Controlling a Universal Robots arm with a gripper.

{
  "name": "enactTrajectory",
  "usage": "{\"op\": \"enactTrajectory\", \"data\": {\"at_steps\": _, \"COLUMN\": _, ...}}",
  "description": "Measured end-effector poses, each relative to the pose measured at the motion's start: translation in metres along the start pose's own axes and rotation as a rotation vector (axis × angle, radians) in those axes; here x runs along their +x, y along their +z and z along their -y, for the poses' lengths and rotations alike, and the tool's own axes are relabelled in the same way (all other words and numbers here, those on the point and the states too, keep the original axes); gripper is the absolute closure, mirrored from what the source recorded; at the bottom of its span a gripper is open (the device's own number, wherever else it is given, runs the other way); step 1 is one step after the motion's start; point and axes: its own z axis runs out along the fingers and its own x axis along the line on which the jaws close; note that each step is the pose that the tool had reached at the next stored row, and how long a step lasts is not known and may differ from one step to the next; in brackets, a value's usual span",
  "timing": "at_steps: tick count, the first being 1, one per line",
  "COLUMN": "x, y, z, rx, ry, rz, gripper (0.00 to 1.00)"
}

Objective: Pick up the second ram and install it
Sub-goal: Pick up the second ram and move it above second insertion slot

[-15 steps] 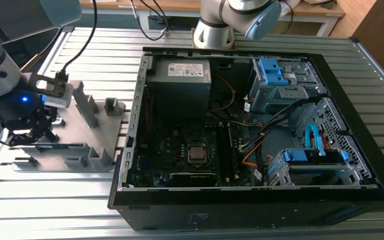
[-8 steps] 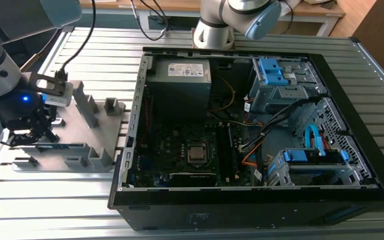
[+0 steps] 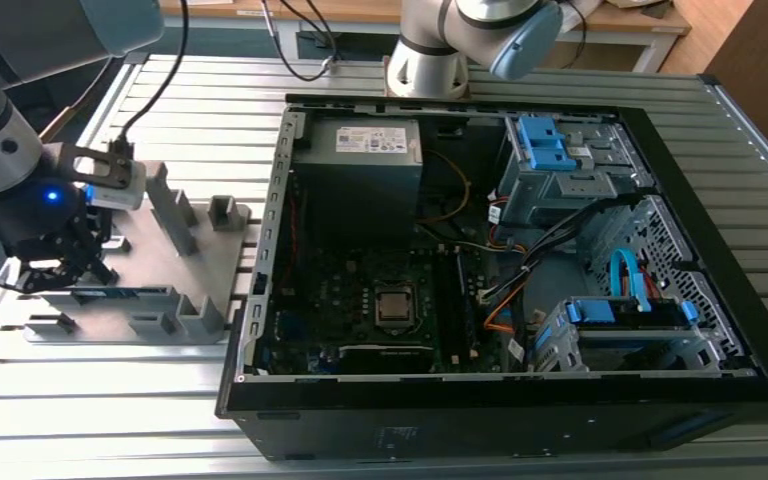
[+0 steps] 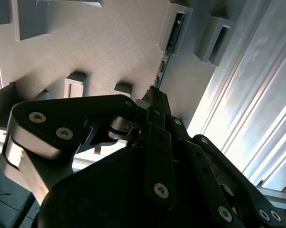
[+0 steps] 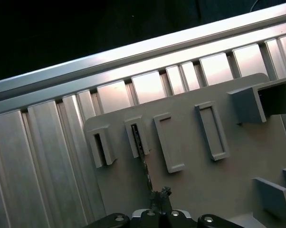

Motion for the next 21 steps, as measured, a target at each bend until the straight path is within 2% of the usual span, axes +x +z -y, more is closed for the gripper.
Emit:
{"op": "enactTrajectory", "data": {"at_steps": 13, "x": 0.0000, "y": 0.0000, "z": 0.0000, "rx": -0.0026, "ry": -0.065, "rz": -0.0013, "gripper": 0.90}}
{"op": "enactTrajectory", "data": {"at_steps": 15, "x": 0.0000, "y": 0.0000, "z": 0.0000, "rx": -0.0039, "ry": -0.096, "rz": -0.0019, "gripper": 0.90}}
{"op": "enactTrajectory", "data": {"at_steps": 21, "x": 0.0000, "y": 0.0000, "z": 0.0000, "rx": -0.0050, "ry": -0.123, "rz": -0.0024, "gripper": 0.90}}
